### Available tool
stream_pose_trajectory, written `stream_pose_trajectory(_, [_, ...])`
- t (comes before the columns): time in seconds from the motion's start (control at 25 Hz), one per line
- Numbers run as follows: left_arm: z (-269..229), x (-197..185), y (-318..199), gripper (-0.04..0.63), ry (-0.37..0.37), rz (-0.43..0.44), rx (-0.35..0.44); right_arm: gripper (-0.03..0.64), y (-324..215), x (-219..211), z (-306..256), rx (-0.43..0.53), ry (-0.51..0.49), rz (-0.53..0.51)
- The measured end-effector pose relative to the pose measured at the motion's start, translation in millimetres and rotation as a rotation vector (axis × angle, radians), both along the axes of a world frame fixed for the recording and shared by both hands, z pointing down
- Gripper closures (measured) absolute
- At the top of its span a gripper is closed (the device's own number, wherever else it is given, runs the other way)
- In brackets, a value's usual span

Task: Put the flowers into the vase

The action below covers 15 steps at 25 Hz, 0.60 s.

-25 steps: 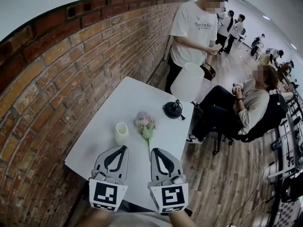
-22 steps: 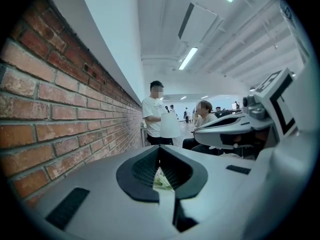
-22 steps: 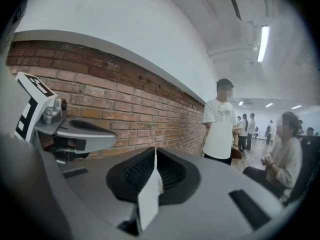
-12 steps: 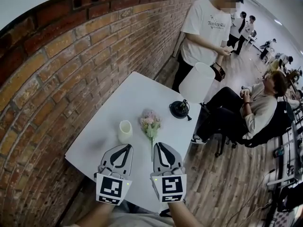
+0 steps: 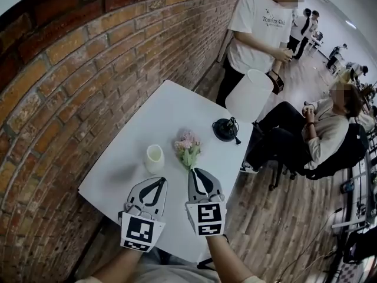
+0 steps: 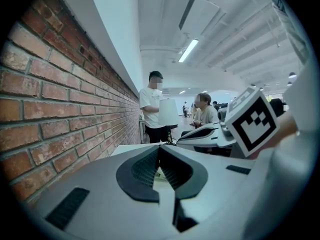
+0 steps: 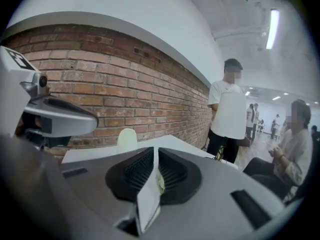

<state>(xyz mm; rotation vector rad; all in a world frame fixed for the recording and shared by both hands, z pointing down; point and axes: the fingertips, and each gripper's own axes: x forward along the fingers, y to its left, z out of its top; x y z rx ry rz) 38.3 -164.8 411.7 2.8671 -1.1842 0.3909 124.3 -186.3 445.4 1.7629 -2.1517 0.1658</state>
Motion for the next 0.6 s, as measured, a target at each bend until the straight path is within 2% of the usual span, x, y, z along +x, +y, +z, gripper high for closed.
stream_pose_trajectory(0.32, [16, 3, -4, 0.588, -0.018, 0.001, -0.013, 0.568, -12, 6, 24, -0.052, 0.003, -0.005])
stream_pose_trajectory(0.6, [26, 5, -5, 0.588, -0.034, 0.004, -0.019, 0.568, -20, 8, 48, -0.114, 0.026, -0.013])
